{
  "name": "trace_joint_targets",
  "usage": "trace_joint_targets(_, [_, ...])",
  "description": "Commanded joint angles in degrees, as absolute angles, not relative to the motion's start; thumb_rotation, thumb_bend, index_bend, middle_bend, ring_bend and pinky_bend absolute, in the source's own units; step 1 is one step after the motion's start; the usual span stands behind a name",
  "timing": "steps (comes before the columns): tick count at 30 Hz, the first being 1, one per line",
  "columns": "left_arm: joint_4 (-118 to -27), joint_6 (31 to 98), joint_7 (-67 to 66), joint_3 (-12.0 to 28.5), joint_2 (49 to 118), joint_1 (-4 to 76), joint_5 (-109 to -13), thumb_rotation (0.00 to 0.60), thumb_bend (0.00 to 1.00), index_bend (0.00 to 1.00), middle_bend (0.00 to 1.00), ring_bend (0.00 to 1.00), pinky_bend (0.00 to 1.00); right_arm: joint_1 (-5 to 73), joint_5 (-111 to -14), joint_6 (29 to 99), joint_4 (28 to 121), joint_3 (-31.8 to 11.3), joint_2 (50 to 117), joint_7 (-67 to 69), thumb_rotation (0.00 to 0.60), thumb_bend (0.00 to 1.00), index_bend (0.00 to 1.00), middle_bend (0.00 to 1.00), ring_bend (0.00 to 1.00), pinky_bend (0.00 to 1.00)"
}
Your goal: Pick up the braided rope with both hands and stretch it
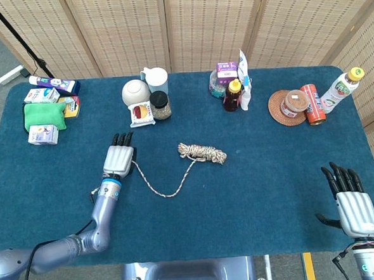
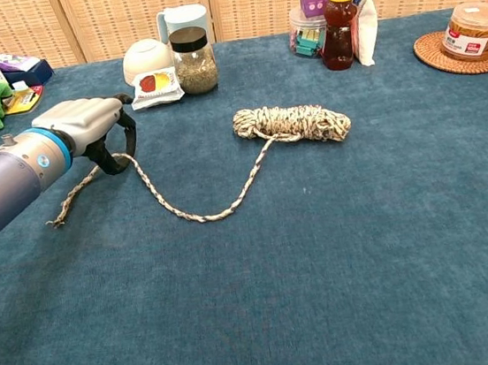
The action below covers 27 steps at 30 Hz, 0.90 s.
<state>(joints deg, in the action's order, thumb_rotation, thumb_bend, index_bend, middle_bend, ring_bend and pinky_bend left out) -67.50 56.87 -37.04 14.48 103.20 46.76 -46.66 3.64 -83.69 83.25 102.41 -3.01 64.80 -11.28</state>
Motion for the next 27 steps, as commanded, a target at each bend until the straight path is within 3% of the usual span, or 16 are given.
trace_joint_targets(1, [-68.4, 57.3, -36.6, 14.2, 102.3, 46.3, -47.3, 0.6, 0.41, 0.58, 0.0, 0.0, 0.0, 3.7, -83.7, 83.1, 102.4, -3.0, 64.9, -11.5, 0.6, 0.0, 0.0, 0.0, 0.0, 0.0])
trace_joint_targets(16, [-81.2, 62.0, -37.1, 14.2, 93.0, 44.1, -50.3, 0.6, 0.41, 0.62, 0.0, 0.0, 0.0, 6.8, -82.5, 79.1, 100.3, -4.1, 67.0, -13.3, 0.6, 0.0, 0.0, 0.0, 0.0, 0.0])
trace_joint_targets(23, [-90.2, 65.5, -38.4, 14.7, 87.7, 43.2, -51.9, 0.6, 0.41, 0.62, 0.0, 0.0, 0.0, 12.9, -80.5, 72.0, 101.2, -7.3, 67.5, -14.8, 0.6, 0.0, 0.0, 0.0, 0.0, 0.0])
trace_joint_targets(27, [-95.3, 68.3, -39.8, 14.7, 84.2, 42.5, -53.9, 0.6, 0.41, 0.62, 0.0, 0.0, 0.0, 18.9, -74.6, 63.3, 100.3, -11.1, 68.7, -11.5, 0.6, 0.0, 0.0, 0.0, 0.0, 0.0])
